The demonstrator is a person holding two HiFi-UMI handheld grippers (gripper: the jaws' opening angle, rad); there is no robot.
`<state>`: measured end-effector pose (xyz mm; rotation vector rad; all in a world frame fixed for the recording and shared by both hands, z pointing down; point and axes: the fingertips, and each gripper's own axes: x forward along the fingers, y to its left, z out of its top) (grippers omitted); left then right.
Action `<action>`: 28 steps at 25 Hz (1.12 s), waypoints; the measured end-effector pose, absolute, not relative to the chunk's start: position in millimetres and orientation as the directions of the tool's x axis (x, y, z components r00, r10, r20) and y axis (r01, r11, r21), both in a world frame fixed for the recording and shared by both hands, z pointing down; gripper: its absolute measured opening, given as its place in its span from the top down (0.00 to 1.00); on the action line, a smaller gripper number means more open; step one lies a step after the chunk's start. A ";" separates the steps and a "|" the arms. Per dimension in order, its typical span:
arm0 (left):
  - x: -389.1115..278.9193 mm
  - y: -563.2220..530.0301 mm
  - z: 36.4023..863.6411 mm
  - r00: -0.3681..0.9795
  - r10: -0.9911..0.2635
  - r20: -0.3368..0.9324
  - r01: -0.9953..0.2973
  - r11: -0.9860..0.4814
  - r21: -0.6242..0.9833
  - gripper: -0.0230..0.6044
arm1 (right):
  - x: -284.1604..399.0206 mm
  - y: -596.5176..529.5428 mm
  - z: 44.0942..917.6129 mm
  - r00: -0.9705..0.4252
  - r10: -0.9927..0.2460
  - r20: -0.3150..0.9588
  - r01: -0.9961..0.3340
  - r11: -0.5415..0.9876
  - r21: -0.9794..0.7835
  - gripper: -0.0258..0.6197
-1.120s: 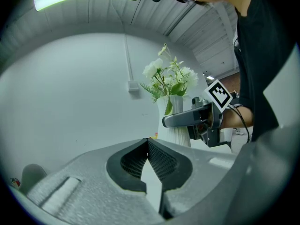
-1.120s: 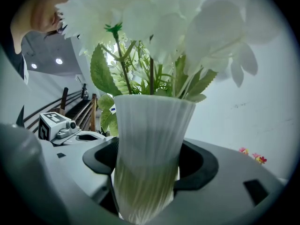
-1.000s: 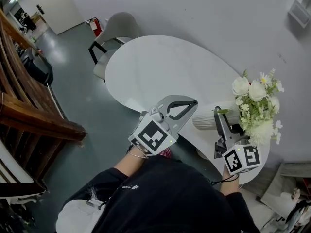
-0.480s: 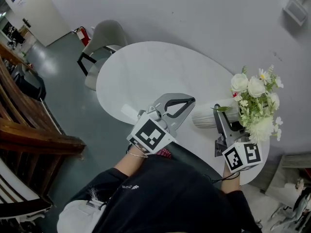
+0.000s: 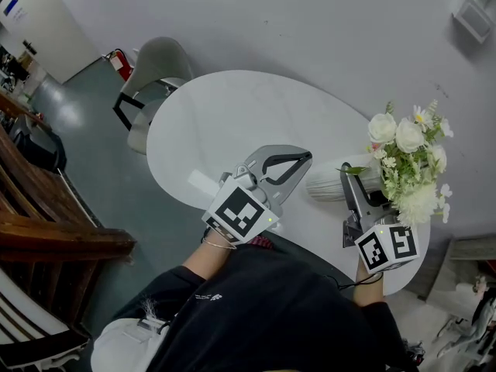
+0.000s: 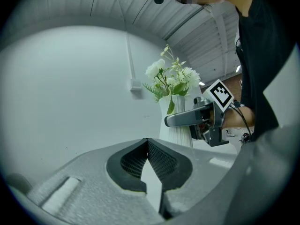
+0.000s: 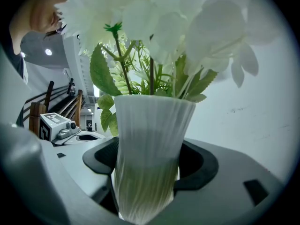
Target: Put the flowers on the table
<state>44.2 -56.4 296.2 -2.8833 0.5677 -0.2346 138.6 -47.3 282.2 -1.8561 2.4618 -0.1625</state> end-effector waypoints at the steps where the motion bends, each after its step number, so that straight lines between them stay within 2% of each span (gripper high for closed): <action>1: 45.8 -57.1 297.2 0.916 -0.384 0.116 -0.353 -0.909 -0.221 0.97 | 140.1 -47.6 283.7 -0.272 -0.962 0.019 -0.956 0.268 -0.116 0.39; 9: 46.3 -65.6 297.9 0.930 -0.348 0.118 -0.318 -0.923 -0.216 0.97 | 139.7 -54.3 286.3 -0.239 -0.971 0.029 -0.964 0.234 -0.123 0.39; 13: 34.5 -45.3 292.7 0.860 -0.494 0.127 -0.461 -0.859 -0.221 0.97 | 128.2 -49.7 283.0 -0.394 -0.919 0.027 -0.912 0.388 -0.134 0.39; 15: 36.0 -31.7 292.7 0.845 -0.519 0.131 -0.485 -0.845 -0.224 0.97 | 128.7 -39.6 283.0 -0.425 -0.905 0.023 -0.898 0.418 -0.136 0.39; 28: 39.8 -37.0 294.0 0.869 -0.476 0.136 -0.444 -0.871 -0.211 0.97 | 129.1 -41.2 274.0 -0.384 -0.923 0.014 -0.917 0.380 -0.119 0.39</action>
